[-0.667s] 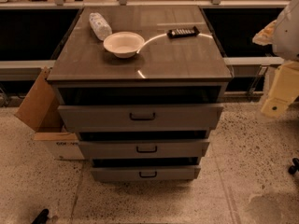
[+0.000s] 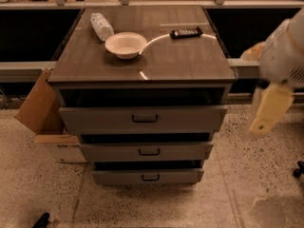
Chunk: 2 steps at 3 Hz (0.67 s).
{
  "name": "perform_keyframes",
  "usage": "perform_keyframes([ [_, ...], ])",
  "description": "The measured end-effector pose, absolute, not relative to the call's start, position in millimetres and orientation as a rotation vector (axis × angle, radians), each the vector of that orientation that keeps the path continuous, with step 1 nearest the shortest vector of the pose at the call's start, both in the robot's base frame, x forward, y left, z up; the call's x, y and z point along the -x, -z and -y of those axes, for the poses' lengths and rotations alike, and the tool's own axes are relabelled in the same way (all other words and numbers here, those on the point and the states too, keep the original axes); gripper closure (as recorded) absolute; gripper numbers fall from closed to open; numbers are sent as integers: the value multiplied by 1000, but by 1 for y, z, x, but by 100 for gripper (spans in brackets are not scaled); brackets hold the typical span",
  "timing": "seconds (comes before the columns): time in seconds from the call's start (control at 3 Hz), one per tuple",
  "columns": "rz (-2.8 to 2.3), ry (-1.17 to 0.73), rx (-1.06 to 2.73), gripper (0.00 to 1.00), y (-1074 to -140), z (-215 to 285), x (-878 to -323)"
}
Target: Open middle drawer
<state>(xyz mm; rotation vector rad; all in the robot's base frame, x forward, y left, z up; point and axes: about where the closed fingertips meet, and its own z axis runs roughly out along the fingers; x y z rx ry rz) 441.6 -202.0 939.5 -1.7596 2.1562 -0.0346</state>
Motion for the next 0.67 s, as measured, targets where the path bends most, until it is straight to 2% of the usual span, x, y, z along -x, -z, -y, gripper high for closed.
perform_keyframes([
  [0.67,-2014,-308,1831,0,-831,151,-435],
])
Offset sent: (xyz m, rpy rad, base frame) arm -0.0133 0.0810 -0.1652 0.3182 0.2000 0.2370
